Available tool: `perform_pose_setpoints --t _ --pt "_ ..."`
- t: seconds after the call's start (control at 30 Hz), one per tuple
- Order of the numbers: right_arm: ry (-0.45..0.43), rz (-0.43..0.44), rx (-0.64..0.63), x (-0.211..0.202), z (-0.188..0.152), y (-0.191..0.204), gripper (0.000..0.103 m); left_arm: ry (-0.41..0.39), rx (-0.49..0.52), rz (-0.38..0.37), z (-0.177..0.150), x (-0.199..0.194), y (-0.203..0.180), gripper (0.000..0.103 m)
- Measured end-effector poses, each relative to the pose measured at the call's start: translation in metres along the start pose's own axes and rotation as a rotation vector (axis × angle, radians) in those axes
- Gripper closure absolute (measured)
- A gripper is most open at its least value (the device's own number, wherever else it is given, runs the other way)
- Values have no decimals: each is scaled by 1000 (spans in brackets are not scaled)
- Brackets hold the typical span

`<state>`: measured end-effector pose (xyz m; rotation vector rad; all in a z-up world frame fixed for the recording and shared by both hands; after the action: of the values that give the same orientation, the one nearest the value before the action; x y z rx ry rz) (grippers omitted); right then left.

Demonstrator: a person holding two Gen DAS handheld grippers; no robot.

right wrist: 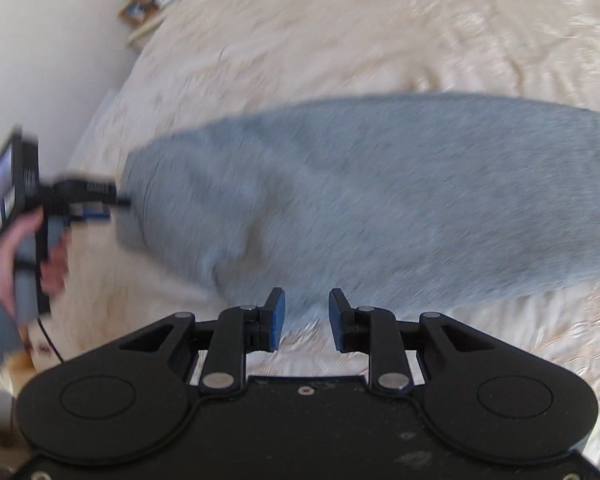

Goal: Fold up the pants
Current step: 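Lower the grey trouser hems and open the right tool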

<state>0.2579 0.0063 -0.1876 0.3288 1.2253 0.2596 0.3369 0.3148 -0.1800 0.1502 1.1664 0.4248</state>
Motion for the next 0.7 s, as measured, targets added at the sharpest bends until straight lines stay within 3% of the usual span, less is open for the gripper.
perform_pose_setpoints --t 0.03,0.07,0.2,0.3,0.4,0.53,0.7 --pt "16 2 -18 7 -4 6 77 -10 47 69 2 -3 -1 55" --pt "27 5 -31 11 -10 9 77 -42 81 86 3 -10 -2 58" --pt "73 20 -4 25 -23 10 74 -144 219 -64 -8 -51 -23 54" --pt "88 32 31 33 -31 10 72 -191 399 -171 -23 -65 -60 52" --pt "92 51 63 41 -36 11 72 -228 558 -204 -39 -58 -91 51" --pt "78 84 136 55 -38 14 70 -172 678 -110 -41 -16 -112 51" --pt "62 32 139 73 -33 19 69 -126 686 -173 -29 2 -111 49"
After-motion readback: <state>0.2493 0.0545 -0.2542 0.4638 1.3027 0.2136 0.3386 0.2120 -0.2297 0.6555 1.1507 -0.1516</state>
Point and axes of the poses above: each gripper's, at about its wrist camera, not at the fingertips, and x roughly the way its jaws point, y to its left, z to its top, the point moved 3 cm from there along x, roughly the way its jaws point, and after that the axes turned 3 degrees about x, right-handed, at the moved point
